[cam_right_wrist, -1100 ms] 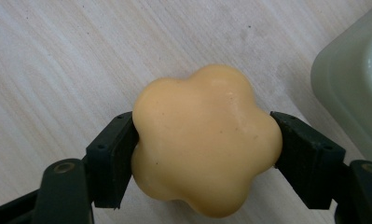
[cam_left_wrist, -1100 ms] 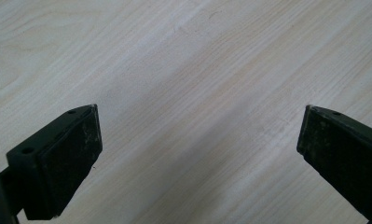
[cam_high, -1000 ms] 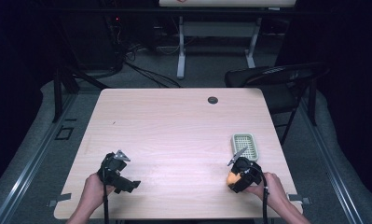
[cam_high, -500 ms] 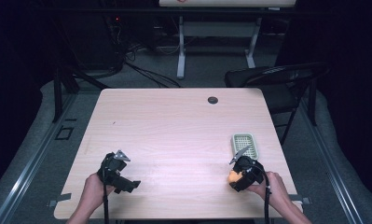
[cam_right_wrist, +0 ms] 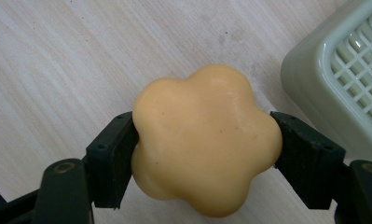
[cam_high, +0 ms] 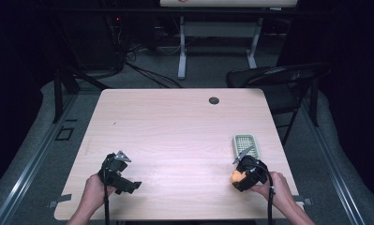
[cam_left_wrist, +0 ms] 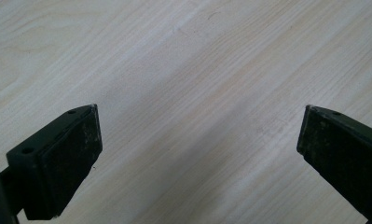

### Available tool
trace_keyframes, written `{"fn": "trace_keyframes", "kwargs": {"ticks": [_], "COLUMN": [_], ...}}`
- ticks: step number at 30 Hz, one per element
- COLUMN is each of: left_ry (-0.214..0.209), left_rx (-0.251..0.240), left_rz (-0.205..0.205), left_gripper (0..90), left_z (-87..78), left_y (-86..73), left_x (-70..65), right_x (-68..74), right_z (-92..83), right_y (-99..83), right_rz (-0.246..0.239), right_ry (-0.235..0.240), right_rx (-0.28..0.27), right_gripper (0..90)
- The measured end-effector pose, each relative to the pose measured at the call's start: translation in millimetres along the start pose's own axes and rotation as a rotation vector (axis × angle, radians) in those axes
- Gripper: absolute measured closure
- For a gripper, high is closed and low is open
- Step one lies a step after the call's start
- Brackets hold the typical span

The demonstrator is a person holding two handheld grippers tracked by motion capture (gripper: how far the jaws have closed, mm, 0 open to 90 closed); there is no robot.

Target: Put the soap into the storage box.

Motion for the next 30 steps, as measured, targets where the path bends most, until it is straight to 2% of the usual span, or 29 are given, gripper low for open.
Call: {"fn": "trace_keyframes", "kwargs": {"ticks": [9,12,13,14,27,30], "left_ry": [-0.005,-0.006,-0.006,-0.006,-0.002,-0.001], "left_rx": [0.003,0.005,0.005,0.005,0.006,0.007], "left_rz": [0.0,-0.001,-0.001,-0.001,0.003,0.006], "left_gripper": [0.1,0.1,0.1,0.0,0.1,0.1], "left_z": [-0.1,0.1,0.1,0.2,1.8,1.3], "left_y": [0.1,0.0,0.0,0.0,0.8,1.2], "left_x": [0.5,0.8,0.8,0.8,0.4,-0.3], "right_x": [-1.1,-2.9,-2.4,-3.9,-9.4,-8.2], "right_z": [-2.1,-4.2,-3.8,-5.4,-12.7,-12.5], "right_y": [-0.7,-0.5,-0.8,-0.4,-1.7,-3.0], "right_rz": [0.016,0.005,0.025,0.009,0.025,0.04], "right_ry": [0.007,-0.01,-0.002,-0.01,-0.012,-0.01], "right_rx": [-0.013,-0.004,-0.021,-0.008,-0.017,-0.037], "right_gripper": [26.6,26.6,26.6,26.6,26.6,26.6]}}
Point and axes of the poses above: each handheld gripper's, and its own axes: z roughly forward along the jaws, y roughly out of its top, x roughly to its left, the point moved 2 cm from there along z, roughly forward along the jaws, and after that the axes turned 11 degrees about -x, right-handed, at the moved point
